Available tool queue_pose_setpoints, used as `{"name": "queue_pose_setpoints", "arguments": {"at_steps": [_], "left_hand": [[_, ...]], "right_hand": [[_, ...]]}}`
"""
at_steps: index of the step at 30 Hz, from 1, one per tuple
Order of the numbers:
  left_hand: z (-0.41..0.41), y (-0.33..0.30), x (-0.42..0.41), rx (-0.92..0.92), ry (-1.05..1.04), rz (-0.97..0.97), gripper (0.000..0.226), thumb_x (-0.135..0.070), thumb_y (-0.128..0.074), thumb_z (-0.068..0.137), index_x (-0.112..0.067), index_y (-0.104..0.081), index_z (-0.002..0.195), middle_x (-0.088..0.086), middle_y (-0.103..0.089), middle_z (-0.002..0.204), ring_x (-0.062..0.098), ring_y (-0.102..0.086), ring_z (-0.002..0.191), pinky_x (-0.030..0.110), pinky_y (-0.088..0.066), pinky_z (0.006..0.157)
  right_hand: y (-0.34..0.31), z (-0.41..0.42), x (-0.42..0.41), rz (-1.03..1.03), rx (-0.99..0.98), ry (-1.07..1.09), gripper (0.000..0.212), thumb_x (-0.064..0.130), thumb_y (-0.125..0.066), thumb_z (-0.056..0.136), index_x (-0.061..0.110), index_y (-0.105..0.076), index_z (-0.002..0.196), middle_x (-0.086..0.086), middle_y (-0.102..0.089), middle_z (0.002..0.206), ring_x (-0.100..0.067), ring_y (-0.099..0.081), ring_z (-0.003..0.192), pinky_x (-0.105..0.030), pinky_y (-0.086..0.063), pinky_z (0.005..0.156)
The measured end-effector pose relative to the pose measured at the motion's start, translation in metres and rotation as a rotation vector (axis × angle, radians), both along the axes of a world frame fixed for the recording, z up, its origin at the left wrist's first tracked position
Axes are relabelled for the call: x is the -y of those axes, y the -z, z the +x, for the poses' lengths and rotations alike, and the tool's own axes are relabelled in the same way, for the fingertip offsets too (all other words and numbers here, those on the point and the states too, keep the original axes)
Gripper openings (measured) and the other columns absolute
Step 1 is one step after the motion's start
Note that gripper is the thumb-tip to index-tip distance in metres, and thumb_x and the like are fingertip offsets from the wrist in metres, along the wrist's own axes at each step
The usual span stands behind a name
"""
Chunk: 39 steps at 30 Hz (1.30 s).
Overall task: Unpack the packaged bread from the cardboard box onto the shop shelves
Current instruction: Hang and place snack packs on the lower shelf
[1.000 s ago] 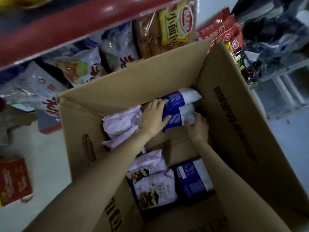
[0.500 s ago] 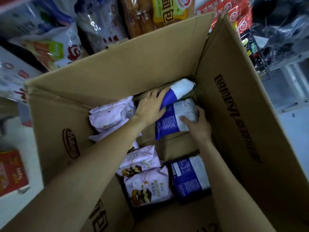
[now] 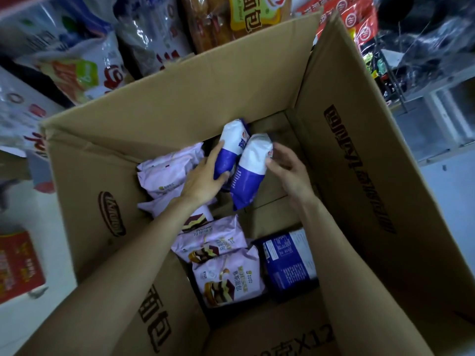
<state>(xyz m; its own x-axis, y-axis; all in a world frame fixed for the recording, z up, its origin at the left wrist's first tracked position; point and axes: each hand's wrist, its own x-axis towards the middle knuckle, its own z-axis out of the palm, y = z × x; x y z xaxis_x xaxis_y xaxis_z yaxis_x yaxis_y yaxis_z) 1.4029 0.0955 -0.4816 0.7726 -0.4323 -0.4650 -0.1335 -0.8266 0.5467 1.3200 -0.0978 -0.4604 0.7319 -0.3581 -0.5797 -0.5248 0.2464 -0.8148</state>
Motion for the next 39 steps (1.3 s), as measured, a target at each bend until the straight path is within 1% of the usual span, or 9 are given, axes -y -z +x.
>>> {"name": "queue_pose_setpoints", "arguments": {"at_steps": [4, 9, 13, 17, 20, 25, 30, 35, 39], "left_hand": [[-0.002, -0.003, -0.002, 0.008, -0.012, -0.104, 0.072, -0.039, -0.054, 0.086, -0.028, -0.02, 0.149, 0.004, -0.047, 0.142, 0.027, -0.05, 0.125, 0.041, -0.041, 0.101], [-0.006, -0.015, -0.009, -0.083, -0.085, -0.263, 0.068, -0.029, -0.059, 0.092, -0.029, -0.021, 0.148, -0.005, -0.044, 0.144, 0.017, -0.046, 0.13, 0.042, -0.039, 0.106], [-0.02, -0.052, -0.016, -0.167, -0.192, -0.361, 0.071, -0.022, -0.058, 0.093, -0.025, -0.015, 0.15, -0.004, -0.04, 0.147, 0.008, -0.043, 0.129, 0.039, -0.038, 0.108], [-0.042, -0.104, -0.035, -0.201, -0.317, -0.491, 0.063, -0.017, -0.054, 0.095, -0.021, -0.021, 0.148, -0.009, -0.043, 0.14, 0.001, -0.045, 0.123, 0.039, -0.04, 0.106], [-0.057, -0.15, -0.059, -0.213, -0.406, -0.536, 0.06, -0.02, -0.053, 0.095, -0.025, -0.023, 0.147, -0.005, -0.052, 0.13, 0.008, -0.055, 0.114, 0.036, -0.048, 0.096], [-0.075, -0.232, -0.111, -0.061, -0.628, -0.657, 0.056, -0.015, -0.057, 0.093, -0.014, -0.033, 0.143, -0.003, -0.053, 0.132, 0.004, -0.055, 0.114, 0.025, -0.045, 0.096], [-0.078, -0.303, -0.176, 0.073, -0.792, -0.763, 0.059, -0.001, -0.062, 0.087, -0.013, -0.038, 0.14, -0.003, -0.059, 0.115, -0.005, -0.063, 0.086, 0.015, -0.051, 0.074], [-0.048, -0.363, -0.234, 0.217, -0.776, -0.831, 0.066, 0.002, -0.059, 0.088, -0.031, -0.031, 0.139, 0.007, -0.053, 0.132, 0.01, -0.058, 0.105, 0.019, -0.053, 0.08], [0.0, -0.394, -0.262, 0.309, -0.778, -0.849, 0.064, -0.008, -0.06, 0.09, -0.022, -0.029, 0.145, -0.002, -0.05, 0.131, 0.003, -0.054, 0.11, 0.011, -0.051, 0.076]], "right_hand": [[0.011, 0.014, -0.014, 0.115, -0.024, -0.119, 0.076, 0.012, -0.066, 0.086, 0.015, -0.017, 0.144, 0.005, -0.045, 0.129, 0.002, -0.052, 0.103, 0.0, -0.045, 0.069], [0.012, 0.016, -0.019, 0.112, -0.071, -0.072, 0.074, 0.028, -0.071, 0.081, 0.023, -0.024, 0.139, 0.007, -0.054, 0.12, -0.007, -0.056, 0.11, -0.023, -0.048, 0.091], [-0.021, 0.002, -0.016, 0.032, -0.008, -0.026, 0.046, 0.024, -0.075, 0.077, 0.007, -0.058, 0.116, -0.002, -0.069, 0.106, -0.008, -0.067, 0.093, -0.027, -0.05, 0.081], [-0.085, -0.021, -0.018, 0.111, 0.039, -0.024, 0.03, 0.017, -0.074, 0.078, 0.015, -0.063, 0.106, -0.003, -0.072, 0.101, -0.015, -0.069, 0.092, -0.029, -0.054, 0.075], [-0.133, -0.035, -0.03, 0.093, 0.041, -0.018, 0.062, 0.026, -0.081, 0.071, 0.012, -0.051, 0.124, -0.006, -0.068, 0.112, -0.019, -0.068, 0.097, -0.035, -0.057, 0.078], [-0.215, -0.043, -0.064, -0.106, 0.093, -0.003, 0.065, 0.026, -0.078, 0.074, 0.018, -0.044, 0.129, 0.0, -0.064, 0.118, -0.013, -0.063, 0.105, -0.035, -0.053, 0.087], [-0.281, -0.026, -0.106, -0.131, 0.238, -0.036, 0.062, 0.025, -0.074, 0.076, 0.017, -0.044, 0.13, 0.001, -0.062, 0.12, -0.008, -0.061, 0.107, -0.024, -0.049, 0.084], [-0.338, 0.018, -0.162, -0.134, 0.372, -0.099, 0.053, 0.017, -0.071, 0.08, 0.011, -0.045, 0.126, 0.002, -0.065, 0.113, -0.006, -0.063, 0.102, -0.024, -0.052, 0.083], [-0.368, 0.061, -0.202, -0.138, 0.431, -0.099, 0.06, 0.023, -0.075, 0.077, 0.016, -0.042, 0.126, 0.005, -0.064, 0.114, -0.007, -0.062, 0.104, -0.03, -0.05, 0.089]]}}
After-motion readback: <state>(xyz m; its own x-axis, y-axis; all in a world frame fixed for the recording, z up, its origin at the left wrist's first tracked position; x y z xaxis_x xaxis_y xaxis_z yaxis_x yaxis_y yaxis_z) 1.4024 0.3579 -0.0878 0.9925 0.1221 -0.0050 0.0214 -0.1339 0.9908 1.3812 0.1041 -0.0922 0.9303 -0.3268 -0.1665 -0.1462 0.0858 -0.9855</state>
